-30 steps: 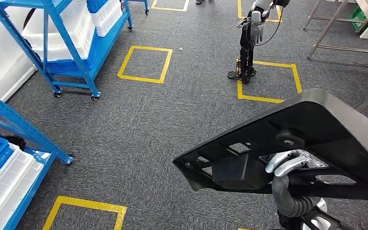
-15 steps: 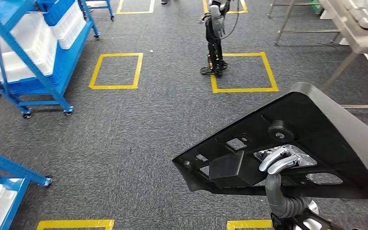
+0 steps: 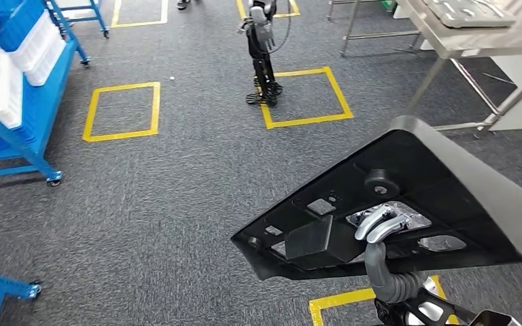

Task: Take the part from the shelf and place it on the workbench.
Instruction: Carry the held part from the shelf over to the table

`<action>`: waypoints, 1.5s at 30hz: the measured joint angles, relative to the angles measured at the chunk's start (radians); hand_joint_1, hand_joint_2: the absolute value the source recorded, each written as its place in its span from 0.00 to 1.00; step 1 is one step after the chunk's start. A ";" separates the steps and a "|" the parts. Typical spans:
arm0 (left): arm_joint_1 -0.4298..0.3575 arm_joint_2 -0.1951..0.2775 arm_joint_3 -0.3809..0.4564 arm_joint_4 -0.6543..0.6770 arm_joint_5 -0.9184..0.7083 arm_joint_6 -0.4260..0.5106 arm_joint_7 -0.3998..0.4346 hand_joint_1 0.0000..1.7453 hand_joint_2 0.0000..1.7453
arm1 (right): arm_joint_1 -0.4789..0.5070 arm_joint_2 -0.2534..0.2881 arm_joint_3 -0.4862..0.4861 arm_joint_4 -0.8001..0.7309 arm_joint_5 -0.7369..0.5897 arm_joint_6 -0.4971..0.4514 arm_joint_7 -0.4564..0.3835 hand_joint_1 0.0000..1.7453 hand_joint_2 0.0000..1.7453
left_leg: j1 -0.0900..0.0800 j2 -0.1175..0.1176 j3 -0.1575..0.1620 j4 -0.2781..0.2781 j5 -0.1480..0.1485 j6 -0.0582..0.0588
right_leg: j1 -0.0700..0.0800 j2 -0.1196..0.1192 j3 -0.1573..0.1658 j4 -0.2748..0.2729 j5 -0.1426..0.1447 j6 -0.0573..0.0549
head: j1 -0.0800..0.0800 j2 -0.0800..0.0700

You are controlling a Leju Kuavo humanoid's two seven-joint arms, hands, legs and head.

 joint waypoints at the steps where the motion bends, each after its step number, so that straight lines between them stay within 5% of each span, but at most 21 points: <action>1: -0.001 -0.005 0.000 0.000 0.002 -0.004 -0.003 0.00 0.00 | -0.001 -0.001 -0.002 0.002 0.001 -0.001 0.000 1.00 1.00 | 0.001 0.010 0.001 0.002 -0.002 -0.002 | -0.003 -0.009 0.027 -0.050 0.029 0.003 | 0.000 0.000; 4: -0.004 -0.020 -0.002 0.000 0.004 -0.021 -0.010 0.00 0.00 | -0.005 -0.006 -0.007 -0.002 0.005 -0.010 0.000 1.00 1.00 | -0.003 0.035 0.004 0.013 -0.014 -0.018 | 0.001 -0.059 0.125 -0.235 0.093 -0.003 | -0.001 0.000; 8: -0.012 -0.040 -0.007 0.000 -0.004 -0.033 -0.011 0.00 0.00 | 0.010 -0.013 -0.009 -0.028 0.028 -0.029 0.000 1.00 1.00 | -0.002 0.059 0.012 0.018 -0.026 -0.041 | 0.008 -0.037 0.136 -0.265 0.096 -0.027 | -0.002 0.000; 10: -0.015 -0.048 -0.016 -0.001 -0.014 -0.037 -0.008 0.00 0.00 | 0.029 -0.017 -0.009 -0.048 0.038 -0.043 0.000 1.00 1.00 | 0.004 0.026 -0.006 0.069 -0.064 -0.049 | 0.004 -0.019 0.140 -0.271 0.100 -0.038 | -0.005 0.000; 13: -0.012 -0.054 -0.029 -0.001 -0.024 -0.040 0.000 0.00 0.00 | 0.061 -0.027 -0.009 -0.071 0.039 -0.057 0.000 1.00 1.00 | 0.006 -0.026 -0.099 0.269 -0.160 -0.054 | 0.006 0.009 0.141 -0.272 0.100 -0.048 | -0.008 0.000; 15: -0.009 -0.055 -0.030 -0.001 -0.023 -0.039 0.002 0.00 0.00 | 0.078 -0.033 -0.009 -0.078 0.035 -0.058 0.000 1.00 1.00 | 0.006 -0.032 -0.137 0.338 -0.168 -0.052 | 0.010 0.034 0.142 -0.270 0.100 -0.049 | -0.008 0.000; 17: -0.009 -0.055 -0.031 -0.001 -0.018 -0.033 0.005 0.00 0.00 | 0.085 -0.038 -0.009 -0.082 0.032 -0.056 0.000 1.00 1.00 | 0.006 -0.039 -0.104 0.253 -0.102 -0.044 | 0.011 0.059 0.145 -0.269 0.100 -0.049 | -0.008 0.000; 19: -0.010 -0.053 -0.031 -0.001 -0.009 -0.021 0.008 0.00 0.00 | 0.087 -0.040 -0.009 -0.083 0.025 -0.053 0.000 1.00 1.00 | 0.006 -0.077 -0.040 0.104 -0.034 -0.035 | 0.011 0.082 0.147 -0.267 0.099 -0.044 | -0.008 0.000; 21: -0.010 -0.051 -0.031 -0.001 0.001 -0.008 0.009 0.00 0.00 | 0.086 -0.041 -0.009 -0.084 0.017 -0.049 0.000 1.00 1.00 | 0.005 -0.107 -0.009 0.032 -0.018 -0.030 | 0.008 0.102 0.143 -0.266 0.100 -0.033 | -0.008 0.000; 23: -0.012 -0.047 -0.031 -0.001 0.008 0.000 0.008 0.00 0.00 | 0.086 -0.041 -0.008 -0.084 0.012 -0.044 0.000 1.00 1.00 | 0.004 -0.095 -0.005 0.021 -0.016 -0.021 | 0.005 0.116 0.138 -0.269 0.104 -0.019 | -0.008 0.000; 25: -0.012 -0.044 -0.031 -0.001 0.014 0.003 0.003 0.00 0.00 | 0.086 -0.041 -0.008 -0.084 0.011 -0.038 0.000 1.00 1.00 | 0.006 -0.074 0.000 0.007 -0.007 -0.008 | 0.007 0.079 0.126 -0.247 0.087 -0.010 | -0.005 0.000; 27: -0.008 -0.041 -0.031 -0.001 0.022 0.006 -0.002 0.00 0.00 | 0.087 -0.040 -0.008 -0.084 0.011 -0.035 0.000 1.00 1.00 | 0.005 -0.050 0.002 0.000 -0.002 0.000 | 0.008 0.022 0.080 -0.150 0.030 -0.004 | -0.001 0.000; 29: -0.003 -0.039 -0.030 -0.001 0.027 0.006 -0.007 0.00 0.00 | 0.091 -0.038 -0.008 -0.084 0.011 -0.035 0.000 1.00 1.00 | 0.002 -0.026 0.002 0.001 -0.004 0.003 | 0.002 0.006 0.021 -0.027 -0.020 0.003 | 0.000 0.000; 30: -0.002 -0.039 -0.029 -0.001 0.027 0.005 -0.009 0.00 0.00 | 0.095 -0.037 -0.008 -0.084 0.012 -0.035 0.000 1.00 1.00 | 0.001 -0.014 0.003 0.001 -0.005 0.002 | 0.000 0.004 0.008 0.000 -0.022 0.006 | 0.000 0.000; 31: -0.002 -0.038 -0.029 -0.001 0.027 0.003 -0.011 0.00 0.00 | 0.099 -0.036 -0.008 -0.085 0.013 -0.035 0.000 1.00 1.00 | 0.001 -0.003 0.004 0.003 -0.007 0.001 | -0.002 0.001 0.015 -0.013 -0.005 0.008 | 0.000 0.000; 34: -0.005 -0.038 -0.029 -0.001 0.027 -0.006 -0.017 0.00 0.00 | 0.108 -0.031 -0.008 -0.094 0.021 -0.037 0.000 1.00 1.00 | -0.001 0.025 0.009 0.010 -0.018 -0.010 | -0.001 -0.045 0.112 -0.199 0.078 0.004 | 0.000 0.000; 36: -0.007 -0.037 -0.029 -0.001 0.025 -0.012 -0.020 0.00 0.00 | 0.112 -0.025 -0.008 -0.102 0.029 -0.044 0.000 1.00 1.00 | -0.006 0.041 0.013 0.015 -0.026 -0.021 | 0.006 -0.064 0.144 -0.264 0.093 -0.007 | -0.002 0.000; 38: -0.012 -0.037 -0.030 -0.001 0.020 -0.018 -0.020 0.00 0.00 | 0.118 -0.020 -0.008 -0.106 0.039 -0.058 0.000 1.00 1.00 | -0.006 0.056 0.017 0.014 -0.029 -0.031 | 0.009 -0.045 0.142 -0.267 0.095 -0.019 | -0.003 0.000; 40: -0.018 -0.036 -0.034 -0.001 0.015 -0.025 -0.018 0.00 0.00 | 0.123 -0.015 -0.007 -0.110 0.046 -0.073 0.000 1.00 1.00 | -0.001 0.041 0.015 0.031 -0.046 -0.042 | 0.006 -0.027 0.144 -0.274 0.100 -0.031 | -0.004 0.000; 43: -0.018 -0.033 -0.043 -0.001 0.007 -0.032 -0.010 0.00 0.00 | 0.126 -0.010 0.000 -0.114 0.046 -0.091 0.000 1.00 1.00 | 0.005 -0.021 -0.053 0.191 -0.137 -0.053 | 0.003 0.000 0.146 -0.279 0.104 -0.043 | -0.006 0.000; 45: -0.017 -0.030 -0.050 -0.001 0.005 -0.035 -0.004 0.00 0.00 | 0.128 -0.008 0.006 -0.114 0.045 -0.096 0.000 1.00 1.00 | 0.005 -0.031 -0.105 0.301 -0.173 -0.055 | 0.006 0.023 0.146 -0.279 0.105 -0.045 | -0.006 0.000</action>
